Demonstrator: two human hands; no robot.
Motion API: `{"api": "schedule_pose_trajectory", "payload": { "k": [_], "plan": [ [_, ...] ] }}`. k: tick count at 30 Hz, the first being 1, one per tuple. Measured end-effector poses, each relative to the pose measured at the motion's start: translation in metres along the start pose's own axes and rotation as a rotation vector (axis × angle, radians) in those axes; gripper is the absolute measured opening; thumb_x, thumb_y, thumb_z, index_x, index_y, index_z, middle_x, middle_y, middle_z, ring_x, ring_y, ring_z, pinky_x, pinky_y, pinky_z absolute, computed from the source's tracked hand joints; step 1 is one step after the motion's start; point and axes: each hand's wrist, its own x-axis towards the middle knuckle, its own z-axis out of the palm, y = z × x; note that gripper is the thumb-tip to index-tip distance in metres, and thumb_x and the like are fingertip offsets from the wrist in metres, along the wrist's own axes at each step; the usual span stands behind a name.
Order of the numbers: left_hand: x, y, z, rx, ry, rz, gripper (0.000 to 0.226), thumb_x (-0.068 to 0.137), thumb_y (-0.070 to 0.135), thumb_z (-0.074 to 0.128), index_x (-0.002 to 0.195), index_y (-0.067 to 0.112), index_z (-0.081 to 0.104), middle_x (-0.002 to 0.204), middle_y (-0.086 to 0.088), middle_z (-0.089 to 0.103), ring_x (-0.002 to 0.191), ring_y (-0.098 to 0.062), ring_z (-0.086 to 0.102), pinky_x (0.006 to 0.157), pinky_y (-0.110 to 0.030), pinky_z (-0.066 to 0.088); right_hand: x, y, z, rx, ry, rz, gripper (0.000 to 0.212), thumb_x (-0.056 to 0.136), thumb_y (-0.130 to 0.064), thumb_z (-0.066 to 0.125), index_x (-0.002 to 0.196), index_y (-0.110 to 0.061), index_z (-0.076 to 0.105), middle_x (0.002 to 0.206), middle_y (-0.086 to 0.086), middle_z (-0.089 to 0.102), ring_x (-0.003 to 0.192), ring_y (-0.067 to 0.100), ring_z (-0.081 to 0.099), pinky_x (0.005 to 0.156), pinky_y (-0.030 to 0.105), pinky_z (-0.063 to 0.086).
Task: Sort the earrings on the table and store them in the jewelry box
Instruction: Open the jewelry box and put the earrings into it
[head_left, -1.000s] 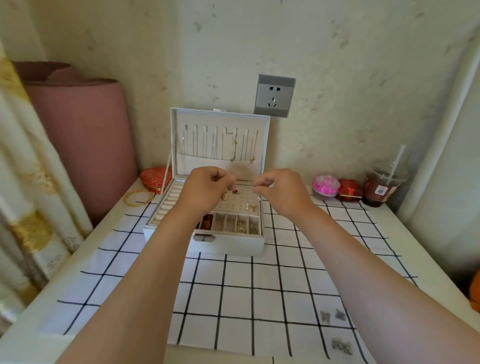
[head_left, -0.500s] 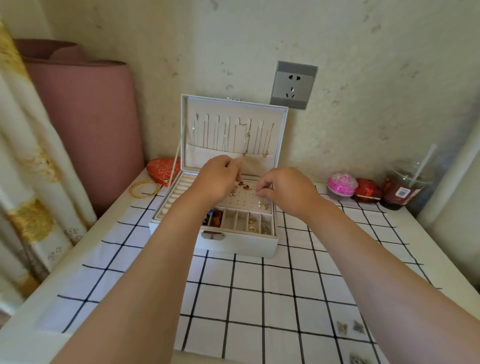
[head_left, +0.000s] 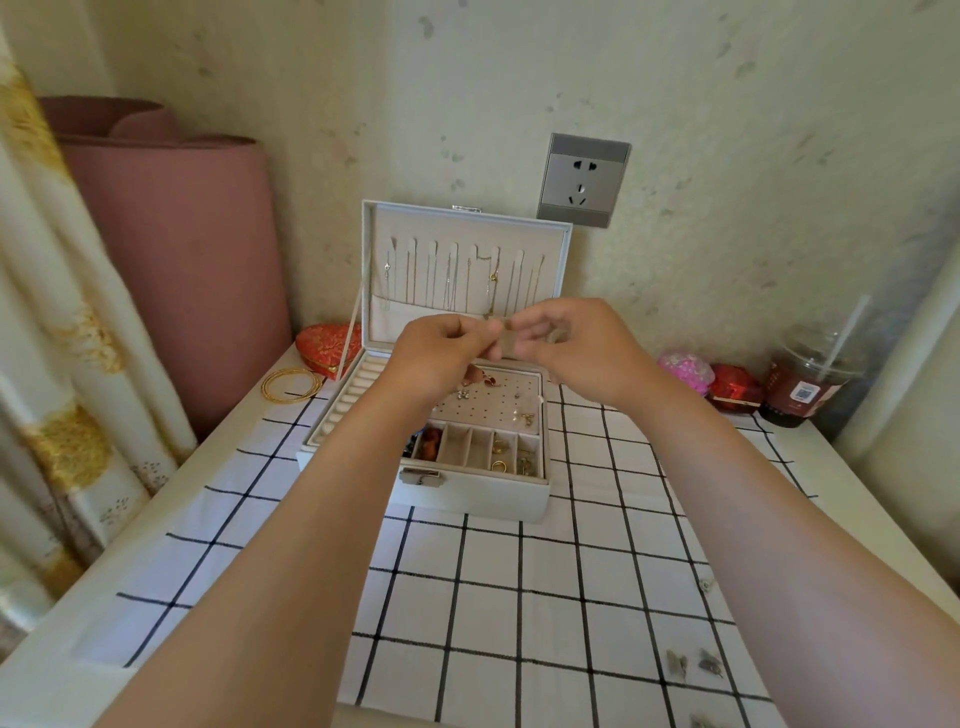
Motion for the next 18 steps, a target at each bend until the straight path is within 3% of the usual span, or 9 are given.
{"api": "schedule_pose_trajectory", "payload": {
  "k": [3, 10, 11, 13, 16, 18],
  "plan": [
    [-0.003, 0.003, 0.004, 0.002, -0.001, -0.011, 0.022, 0.092, 0.038, 0.066, 0.084, 0.019, 0.073, 0.074, 0.010, 0.071, 0.051, 0.001, 0.057, 0.045, -0.011, 0.042, -0.004, -0.013, -0.001, 0.161, -0.046, -0.040, 0.016, 0.086, -0.010, 0.076, 0.101, -0.014, 0.076, 0.084, 0.000, 0.077, 0.064, -0.002, 0.064, 0.054, 0.021, 0.048],
    [-0.002, 0.006, 0.003, 0.001, -0.005, 0.005, 0.022, 0.093, 0.039, 0.064, 0.086, 0.022, 0.075, 0.077, 0.006, 0.075, 0.054, -0.002, 0.057, 0.045, -0.013, 0.043, -0.007, -0.014, 0.001, 0.271, 0.057, -0.029, 0.008, 0.086, -0.008, 0.075, 0.093, -0.011, 0.078, 0.076, -0.002, 0.075, 0.047, 0.000, 0.055, 0.050, 0.020, 0.047],
    [0.000, 0.004, 0.004, 0.054, 0.004, 0.036, 0.023, 0.094, 0.039, 0.062, 0.084, 0.023, 0.075, 0.078, 0.006, 0.075, 0.057, -0.004, 0.058, 0.048, -0.015, 0.047, -0.006, -0.011, 0.001, 0.270, 0.071, -0.011, 0.007, 0.086, -0.008, 0.075, 0.090, -0.013, 0.078, 0.074, -0.006, 0.075, 0.045, 0.002, 0.054, 0.050, 0.021, 0.047],
    [0.006, -0.004, 0.008, 0.265, 0.025, 0.116, 0.023, 0.095, 0.039, 0.060, 0.086, 0.025, 0.075, 0.084, 0.006, 0.074, 0.072, -0.007, 0.062, 0.067, -0.026, 0.054, -0.004, -0.001, 0.001, 0.224, 0.120, 0.042, 0.010, 0.087, -0.011, 0.075, 0.084, -0.021, 0.077, 0.077, -0.010, 0.075, 0.044, 0.003, 0.054, 0.055, 0.023, 0.048],
    [0.010, -0.015, 0.014, 0.673, 0.031, 0.200, 0.015, 0.093, 0.038, 0.063, 0.102, 0.034, 0.074, 0.105, 0.011, 0.070, 0.106, -0.013, 0.057, 0.092, -0.035, 0.048, -0.001, 0.019, -0.001, 0.024, 0.155, 0.118, 0.011, 0.087, -0.018, 0.075, 0.083, -0.027, 0.077, 0.081, -0.017, 0.071, 0.053, -0.010, 0.058, 0.067, 0.023, 0.048],
    [0.011, -0.018, 0.019, 0.825, 0.036, 0.219, 0.018, 0.091, 0.039, 0.064, 0.107, 0.036, 0.074, 0.105, 0.010, 0.065, 0.112, -0.016, 0.049, 0.097, -0.036, 0.041, -0.002, 0.030, 0.000, -0.092, 0.147, 0.146, 0.007, 0.087, -0.021, 0.075, 0.086, -0.026, 0.079, 0.078, -0.018, 0.070, 0.065, -0.008, 0.062, 0.073, 0.028, 0.053]
  ]
}}
